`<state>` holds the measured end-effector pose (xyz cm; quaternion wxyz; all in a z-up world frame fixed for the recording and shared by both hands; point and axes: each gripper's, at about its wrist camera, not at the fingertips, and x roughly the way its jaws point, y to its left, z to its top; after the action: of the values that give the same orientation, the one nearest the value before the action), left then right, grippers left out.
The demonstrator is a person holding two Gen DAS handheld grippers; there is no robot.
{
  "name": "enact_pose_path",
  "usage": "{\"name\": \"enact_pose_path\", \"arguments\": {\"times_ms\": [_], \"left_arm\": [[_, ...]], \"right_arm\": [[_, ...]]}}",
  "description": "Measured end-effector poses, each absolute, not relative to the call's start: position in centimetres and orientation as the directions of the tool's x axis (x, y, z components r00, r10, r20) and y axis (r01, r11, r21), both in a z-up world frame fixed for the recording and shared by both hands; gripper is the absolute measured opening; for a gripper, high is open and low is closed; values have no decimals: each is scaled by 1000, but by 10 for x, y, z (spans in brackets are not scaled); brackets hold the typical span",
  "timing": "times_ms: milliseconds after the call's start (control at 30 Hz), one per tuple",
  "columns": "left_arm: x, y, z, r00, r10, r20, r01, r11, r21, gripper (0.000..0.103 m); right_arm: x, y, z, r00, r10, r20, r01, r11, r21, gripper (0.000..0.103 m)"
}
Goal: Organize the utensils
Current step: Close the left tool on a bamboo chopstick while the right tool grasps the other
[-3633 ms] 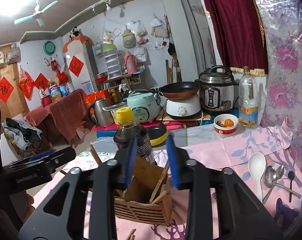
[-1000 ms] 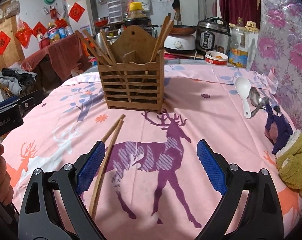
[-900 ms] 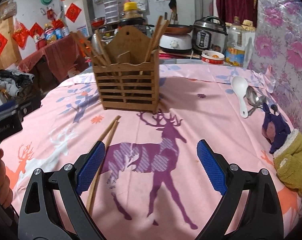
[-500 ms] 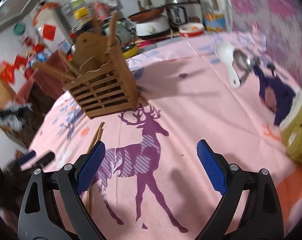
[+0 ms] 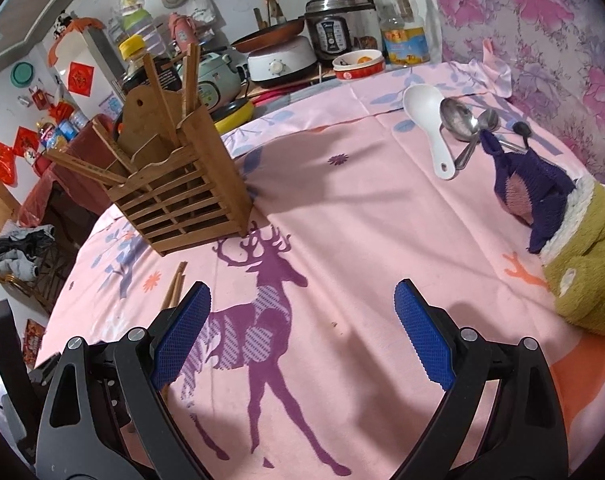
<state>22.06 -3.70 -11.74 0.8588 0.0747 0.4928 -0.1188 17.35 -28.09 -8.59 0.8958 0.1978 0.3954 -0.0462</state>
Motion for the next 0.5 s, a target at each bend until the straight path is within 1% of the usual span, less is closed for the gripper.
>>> {"name": "enact_pose_path", "arguments": {"times_ms": [67,133,167,200,267,333,500], "left_arm": [[217,-37,-122,464,-136,-875,288,957,4,48],[210,-35,-123,465,-134,-875,295,955,11,44],[206,-33,-123,468,-133,-874,299,954,15,38],[201,-30,-122,471,-135,-872,299,954,14,35],[195,-22,-120,476,-131,-870,285,959,11,17],[188,-9,-119,475,-131,-870,259,966,-4,11],[186,11,-117,476,-117,-872,191,981,-27,12]], "right_arm": [[174,-283,-87,681,75,-728,244,914,323,90],[175,-285,-87,678,79,-730,246,912,328,90],[175,-285,-88,678,81,-731,247,911,329,90],[175,-285,-87,678,82,-730,244,912,330,90],[174,-283,-86,681,77,-728,240,916,321,90],[174,-279,-84,683,74,-726,228,924,308,90],[172,-261,-83,681,91,-726,171,945,279,90]]}}
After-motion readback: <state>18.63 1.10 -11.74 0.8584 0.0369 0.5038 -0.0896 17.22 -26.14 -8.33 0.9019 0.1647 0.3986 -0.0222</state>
